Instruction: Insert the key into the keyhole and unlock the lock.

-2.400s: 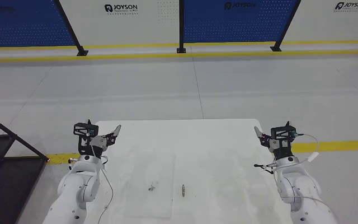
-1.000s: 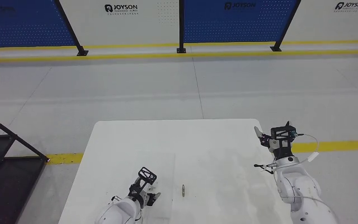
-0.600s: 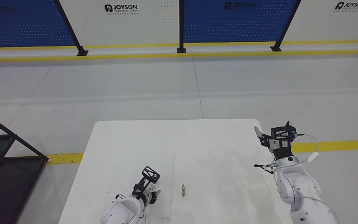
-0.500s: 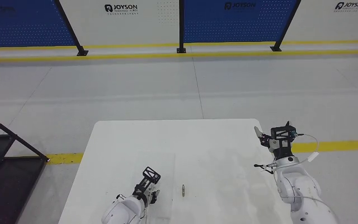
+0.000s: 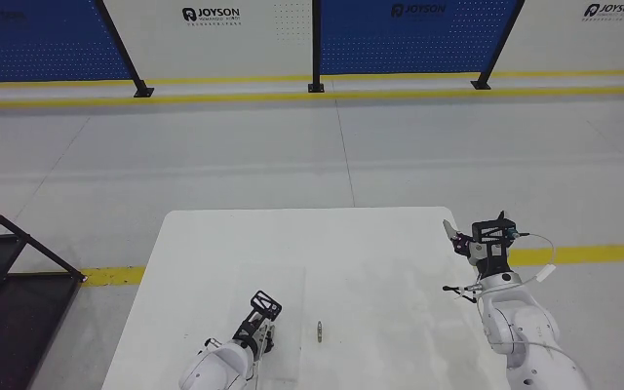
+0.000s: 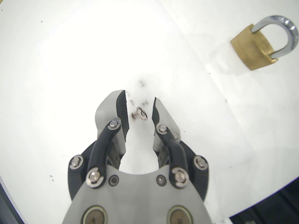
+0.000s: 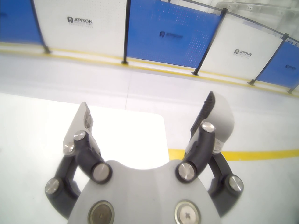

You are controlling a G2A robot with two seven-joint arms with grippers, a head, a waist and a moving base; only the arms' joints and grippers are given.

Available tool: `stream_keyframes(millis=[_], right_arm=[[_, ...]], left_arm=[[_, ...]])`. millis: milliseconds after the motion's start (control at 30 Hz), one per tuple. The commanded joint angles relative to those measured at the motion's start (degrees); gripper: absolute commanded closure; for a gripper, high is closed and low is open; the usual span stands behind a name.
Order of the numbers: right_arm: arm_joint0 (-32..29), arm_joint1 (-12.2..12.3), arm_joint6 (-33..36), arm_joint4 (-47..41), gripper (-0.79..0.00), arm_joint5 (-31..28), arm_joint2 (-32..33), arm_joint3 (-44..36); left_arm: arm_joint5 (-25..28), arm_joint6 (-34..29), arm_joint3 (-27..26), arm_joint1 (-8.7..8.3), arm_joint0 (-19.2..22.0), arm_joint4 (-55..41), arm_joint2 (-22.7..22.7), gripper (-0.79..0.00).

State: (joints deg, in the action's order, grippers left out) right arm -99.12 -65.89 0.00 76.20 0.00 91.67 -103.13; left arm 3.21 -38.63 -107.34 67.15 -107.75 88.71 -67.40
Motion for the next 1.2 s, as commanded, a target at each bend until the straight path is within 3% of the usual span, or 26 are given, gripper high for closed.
stream_keyframes(millis=[0, 533, 1167], right_arm=[[0.0, 0.0, 0.0, 0.0, -0.785, 0.0, 0.0, 0.0], [0.0, 0.0, 0.0, 0.0, -0.785, 0.0, 0.0, 0.0], [0.0, 0.0, 0.0, 0.0, -0.785, 0.0, 0.0, 0.0]], left_arm=[[0.2, -0.1, 0.0, -0.03, 0.0, -0.1, -0.1, -0.252], [-0.2, 0.1, -0.8, -0.18, -0.8, 0.0, -0.6, -0.225], [-0.4, -0.1, -1.5, -0.37, -1.8, 0.4, -0.9, -0.105]])
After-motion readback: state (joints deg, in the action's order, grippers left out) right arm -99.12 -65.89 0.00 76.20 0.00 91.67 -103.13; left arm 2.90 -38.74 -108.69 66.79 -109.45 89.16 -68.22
